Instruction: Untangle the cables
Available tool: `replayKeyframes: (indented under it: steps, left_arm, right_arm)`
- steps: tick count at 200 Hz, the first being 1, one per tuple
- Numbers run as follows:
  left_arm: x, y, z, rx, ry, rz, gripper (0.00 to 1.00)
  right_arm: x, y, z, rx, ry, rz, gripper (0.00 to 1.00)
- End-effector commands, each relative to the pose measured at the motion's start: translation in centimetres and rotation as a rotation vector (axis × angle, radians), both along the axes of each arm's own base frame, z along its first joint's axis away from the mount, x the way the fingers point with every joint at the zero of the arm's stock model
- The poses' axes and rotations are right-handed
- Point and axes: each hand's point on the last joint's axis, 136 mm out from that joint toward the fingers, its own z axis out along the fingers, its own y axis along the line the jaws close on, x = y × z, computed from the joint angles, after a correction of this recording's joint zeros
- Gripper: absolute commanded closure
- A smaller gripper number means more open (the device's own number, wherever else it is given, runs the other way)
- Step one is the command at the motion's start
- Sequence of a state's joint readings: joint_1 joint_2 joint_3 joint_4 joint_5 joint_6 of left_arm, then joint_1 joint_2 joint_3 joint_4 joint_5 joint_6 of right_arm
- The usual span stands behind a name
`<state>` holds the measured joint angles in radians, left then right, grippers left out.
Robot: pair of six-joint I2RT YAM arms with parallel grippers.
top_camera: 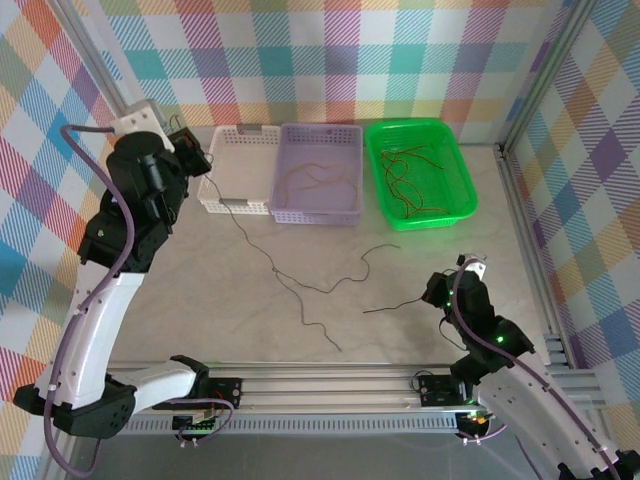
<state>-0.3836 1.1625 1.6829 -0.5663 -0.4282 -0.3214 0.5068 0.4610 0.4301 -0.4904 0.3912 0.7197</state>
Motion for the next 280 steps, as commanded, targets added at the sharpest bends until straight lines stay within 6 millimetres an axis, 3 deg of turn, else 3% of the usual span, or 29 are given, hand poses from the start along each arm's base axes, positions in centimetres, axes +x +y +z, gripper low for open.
replayKeyframes:
  steps: [1,49,95,124,167,199,240,262,280]
  left_arm:
    - [-0.6,-0.4,3.7,-0.054,-0.096,-0.048,1.0]
    - [-0.8,-1.9,5.8,-0.091,-0.13,-0.14,1.0]
    - [0.1,-4.2,4.9,-0.118,-0.098,-0.25,1.0]
    - [0.3,-5.5,4.3,-0.164,-0.075,-0.311,1.0]
    - [0.3,-6.4,3.8,-0.217,-0.056,-0.355,1.0]
    - [0.1,-6.6,3.4,-0.219,-0.041,-0.364,1.0]
    - [0.0,-6.2,3.3,-0.199,-0.039,-0.35,1.0]
    - [-0.1,-6.4,3.2,-0.218,-0.039,-0.362,1.0]
    - [-0.2,-6.6,3.3,-0.234,-0.042,-0.369,1.0]
  right_arm:
    - [0.5,1.7,2.8,0.054,-0.081,0.084,1.0]
    - [0.9,7.9,6.1,0.147,-0.164,0.405,1.0]
    - [0.5,14.1,12.7,0.298,-0.25,0.735,1.0]
    - [3.4,16.0,10.0,0.255,-0.05,0.736,1.0]
    - [5.1,21.7,7.4,0.249,0.005,0.858,1.0]
    - [6.9,23.4,4.9,0.246,0.081,0.849,1.0]
    - [7.1,25.4,3.1,0.194,0.116,0.885,1.0]
    - [6.6,27.0,2.2,0.17,0.119,0.934,0.89]
    - [5.7,28.8,2.3,0.143,0.073,0.994,0.69]
